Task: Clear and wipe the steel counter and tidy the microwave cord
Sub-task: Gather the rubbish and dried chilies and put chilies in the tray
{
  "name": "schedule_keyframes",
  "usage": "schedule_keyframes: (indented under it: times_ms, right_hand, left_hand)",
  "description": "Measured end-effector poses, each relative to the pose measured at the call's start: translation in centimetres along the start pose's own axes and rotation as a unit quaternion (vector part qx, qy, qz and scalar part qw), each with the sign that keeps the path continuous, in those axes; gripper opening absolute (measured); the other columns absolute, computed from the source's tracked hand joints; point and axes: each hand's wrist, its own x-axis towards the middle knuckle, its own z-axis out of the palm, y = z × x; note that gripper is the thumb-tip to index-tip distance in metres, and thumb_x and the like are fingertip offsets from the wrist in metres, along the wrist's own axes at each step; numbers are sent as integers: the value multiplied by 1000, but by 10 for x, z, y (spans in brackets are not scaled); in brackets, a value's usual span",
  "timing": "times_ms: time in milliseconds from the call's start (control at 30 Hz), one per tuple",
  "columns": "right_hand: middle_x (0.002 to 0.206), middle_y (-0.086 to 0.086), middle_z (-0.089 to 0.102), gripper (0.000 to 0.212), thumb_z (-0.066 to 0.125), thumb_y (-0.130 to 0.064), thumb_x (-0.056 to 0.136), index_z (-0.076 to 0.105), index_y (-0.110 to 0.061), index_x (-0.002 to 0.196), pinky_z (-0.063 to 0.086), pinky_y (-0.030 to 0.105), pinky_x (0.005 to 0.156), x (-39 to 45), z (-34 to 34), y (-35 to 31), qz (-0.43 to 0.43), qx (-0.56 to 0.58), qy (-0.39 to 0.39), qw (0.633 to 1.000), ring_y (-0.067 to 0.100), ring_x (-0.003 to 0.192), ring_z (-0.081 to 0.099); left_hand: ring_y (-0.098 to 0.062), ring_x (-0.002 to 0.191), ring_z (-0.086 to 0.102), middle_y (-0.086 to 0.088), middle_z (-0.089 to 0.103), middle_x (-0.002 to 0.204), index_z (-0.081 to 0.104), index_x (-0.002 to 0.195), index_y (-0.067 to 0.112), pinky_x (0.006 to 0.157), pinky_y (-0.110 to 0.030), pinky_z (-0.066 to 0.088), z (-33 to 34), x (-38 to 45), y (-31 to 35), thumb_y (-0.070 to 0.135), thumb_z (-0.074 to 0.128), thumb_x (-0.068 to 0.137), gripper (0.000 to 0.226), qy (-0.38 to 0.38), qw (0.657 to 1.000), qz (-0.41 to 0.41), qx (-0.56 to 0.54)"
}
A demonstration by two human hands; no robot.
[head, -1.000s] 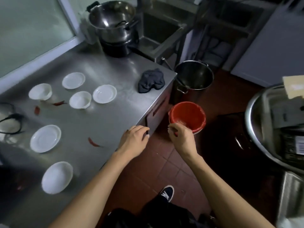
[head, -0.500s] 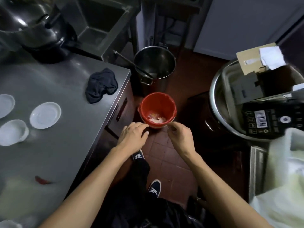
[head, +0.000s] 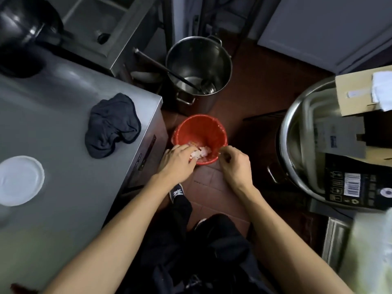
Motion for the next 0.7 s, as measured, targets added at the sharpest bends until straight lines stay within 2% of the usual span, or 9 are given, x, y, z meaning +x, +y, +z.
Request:
schedule_keyframes:
  times_ms: [100,333,500,600,700]
  right_hand:
    - [95,-3,72,18,65,-20,88,72,-19,104,53,34,74,28,3,8,11,3,-9,1000,14,82,65]
    - [99,-3,74,22,65,-16,86,72,-18,106,54,28,78,100,24,47,28,19,-85,996,13,87,68]
    - [98,1,75,21,62,-14,86,71,-17,106,56,32,82,144,62,99,60,14,-147,987,17,88,70]
    - [92,1,74,15,62,-20,87,70,-18,100,56,36,79,165,93,130,80,7,-171,982,20,84,70]
    - [89,1,73,19,59,-23,83,68,-19,100,56,40,77,186,123,162,87,-5,-176,980,23,83,70]
  left_hand:
    - [-24,116,54,4,63,128,58,128,28,99,-44,45,-6,28,-1,33,55,95,34,-11,1000,-13,-11]
    - [-27,112,58,2,65,125,61,127,27,93,-42,50,12,93,4,27,57,94,33,-9,997,-74,-38]
    - [-24,120,56,4,62,133,61,129,25,98,-40,48,61,133,-1,28,54,96,34,-43,991,-116,-48]
    - [-25,114,60,3,65,126,64,124,25,95,-41,50,92,155,-16,28,55,95,31,-46,986,-148,-59]
    - [-28,107,62,1,68,117,66,117,24,91,-44,52,126,174,-30,28,55,93,27,-61,981,-169,-76]
